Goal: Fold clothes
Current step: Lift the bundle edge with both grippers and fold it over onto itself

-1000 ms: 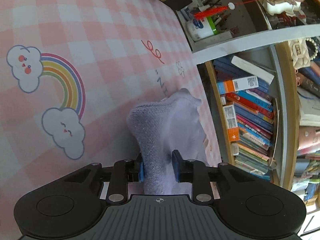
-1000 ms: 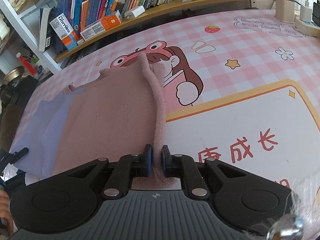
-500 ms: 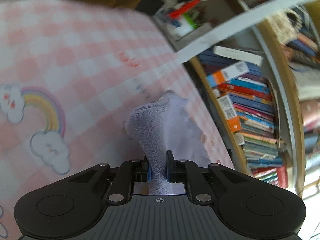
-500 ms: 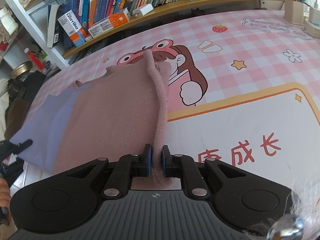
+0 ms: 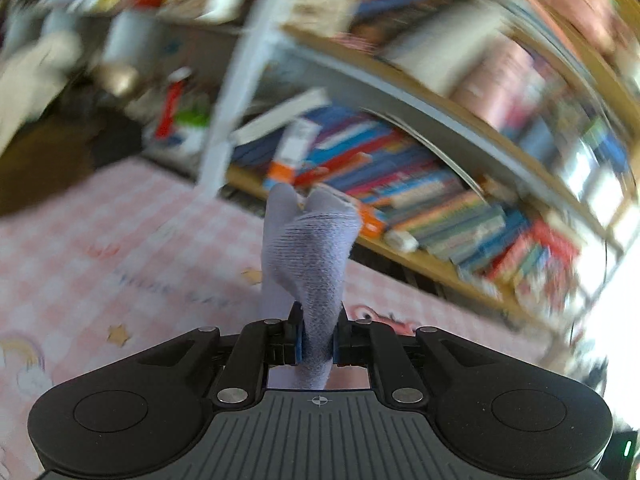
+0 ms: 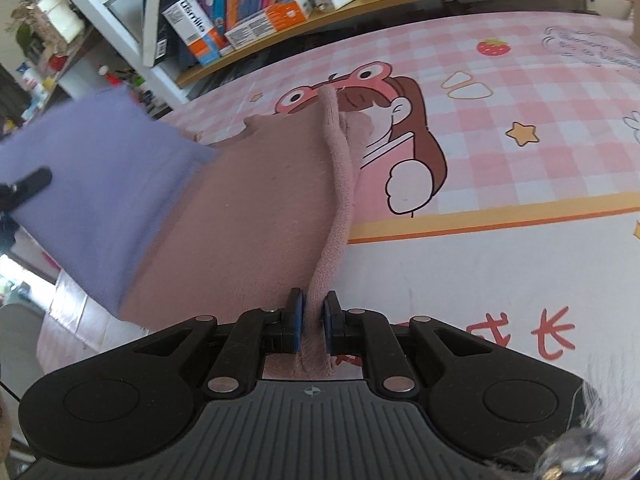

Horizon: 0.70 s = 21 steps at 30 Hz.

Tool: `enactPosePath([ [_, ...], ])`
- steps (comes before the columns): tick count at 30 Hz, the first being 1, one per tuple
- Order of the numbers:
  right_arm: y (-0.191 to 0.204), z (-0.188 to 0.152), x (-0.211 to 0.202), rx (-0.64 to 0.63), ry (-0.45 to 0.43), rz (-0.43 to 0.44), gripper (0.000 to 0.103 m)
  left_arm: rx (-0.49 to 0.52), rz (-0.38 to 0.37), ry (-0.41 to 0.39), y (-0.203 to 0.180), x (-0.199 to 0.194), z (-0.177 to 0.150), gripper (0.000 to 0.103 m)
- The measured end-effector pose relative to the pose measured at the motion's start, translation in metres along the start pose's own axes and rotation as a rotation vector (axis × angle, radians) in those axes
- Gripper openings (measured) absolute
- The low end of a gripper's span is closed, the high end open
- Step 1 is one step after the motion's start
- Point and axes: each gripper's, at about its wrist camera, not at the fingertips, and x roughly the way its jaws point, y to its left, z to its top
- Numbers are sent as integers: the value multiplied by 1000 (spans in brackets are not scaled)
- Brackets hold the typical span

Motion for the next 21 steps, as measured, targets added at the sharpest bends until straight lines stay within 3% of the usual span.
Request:
enactPosePath([
  [4, -9, 3, 1, -3, 19, 56, 10, 369, 53, 78, -79, 12, -31, 13],
  [9, -19, 8, 4, 4, 46, 115, 10, 818, 119, 301, -152, 54, -102, 25],
  [13, -27, 12, 7, 25, 69, 155, 11, 1013, 182, 269, -166, 59, -129, 28],
  [18, -34, 16, 7, 38, 96, 188, 11, 905, 88, 281, -154, 39, -111, 33],
  [21, -39, 20, -2, 43, 94, 182, 24, 882, 56, 282, -145, 20, -106, 33],
])
